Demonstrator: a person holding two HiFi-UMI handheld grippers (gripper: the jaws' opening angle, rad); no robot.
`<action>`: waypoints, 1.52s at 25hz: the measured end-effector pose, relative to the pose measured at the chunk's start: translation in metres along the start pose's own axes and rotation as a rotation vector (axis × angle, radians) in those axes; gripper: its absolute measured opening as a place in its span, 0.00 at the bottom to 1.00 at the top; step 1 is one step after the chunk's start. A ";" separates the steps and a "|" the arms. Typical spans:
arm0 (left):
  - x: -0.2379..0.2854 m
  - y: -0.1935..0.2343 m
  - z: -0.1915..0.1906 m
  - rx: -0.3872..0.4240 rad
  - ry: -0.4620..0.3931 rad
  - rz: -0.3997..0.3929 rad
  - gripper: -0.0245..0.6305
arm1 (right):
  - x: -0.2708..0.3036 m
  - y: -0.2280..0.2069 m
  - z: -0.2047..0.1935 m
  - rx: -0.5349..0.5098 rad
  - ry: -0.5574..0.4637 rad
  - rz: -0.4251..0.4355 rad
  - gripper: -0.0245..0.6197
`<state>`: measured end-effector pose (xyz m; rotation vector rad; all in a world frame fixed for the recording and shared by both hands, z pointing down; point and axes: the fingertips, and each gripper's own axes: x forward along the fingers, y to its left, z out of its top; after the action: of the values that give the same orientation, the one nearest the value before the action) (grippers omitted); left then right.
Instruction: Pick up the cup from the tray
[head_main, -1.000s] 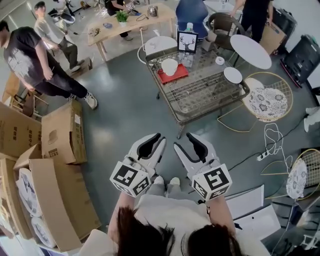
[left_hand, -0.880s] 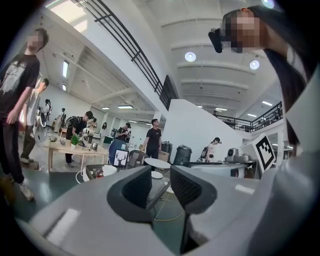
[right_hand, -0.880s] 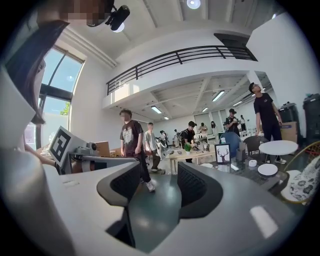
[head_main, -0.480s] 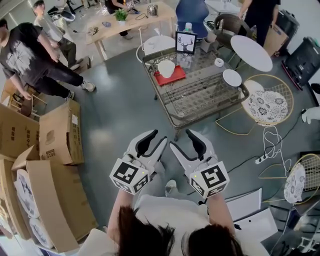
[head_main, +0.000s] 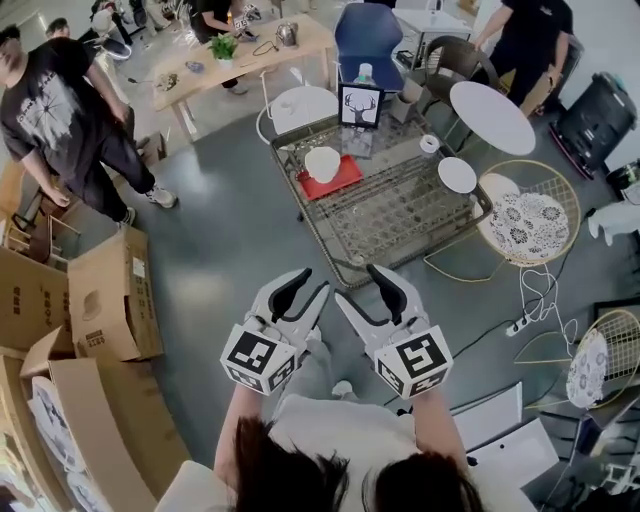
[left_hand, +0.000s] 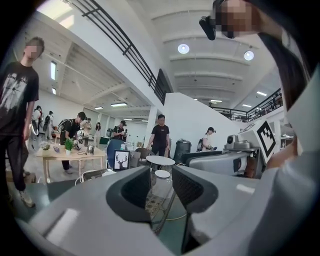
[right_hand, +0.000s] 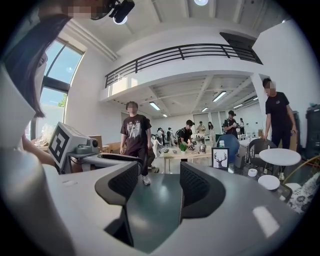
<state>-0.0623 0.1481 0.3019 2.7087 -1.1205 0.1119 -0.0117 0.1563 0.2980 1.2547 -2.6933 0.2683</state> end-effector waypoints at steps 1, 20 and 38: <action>0.005 0.007 0.000 0.002 0.008 -0.006 0.23 | 0.007 -0.003 0.002 -0.001 0.005 -0.003 0.46; 0.070 0.143 0.032 -0.016 0.015 -0.092 0.23 | 0.128 -0.056 0.026 0.027 0.027 -0.118 0.49; 0.145 0.199 0.031 -0.008 0.042 0.011 0.23 | 0.207 -0.140 0.024 0.038 0.051 -0.067 0.56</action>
<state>-0.1001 -0.0966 0.3252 2.6803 -1.1224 0.1642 -0.0374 -0.0913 0.3327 1.3274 -2.6096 0.3393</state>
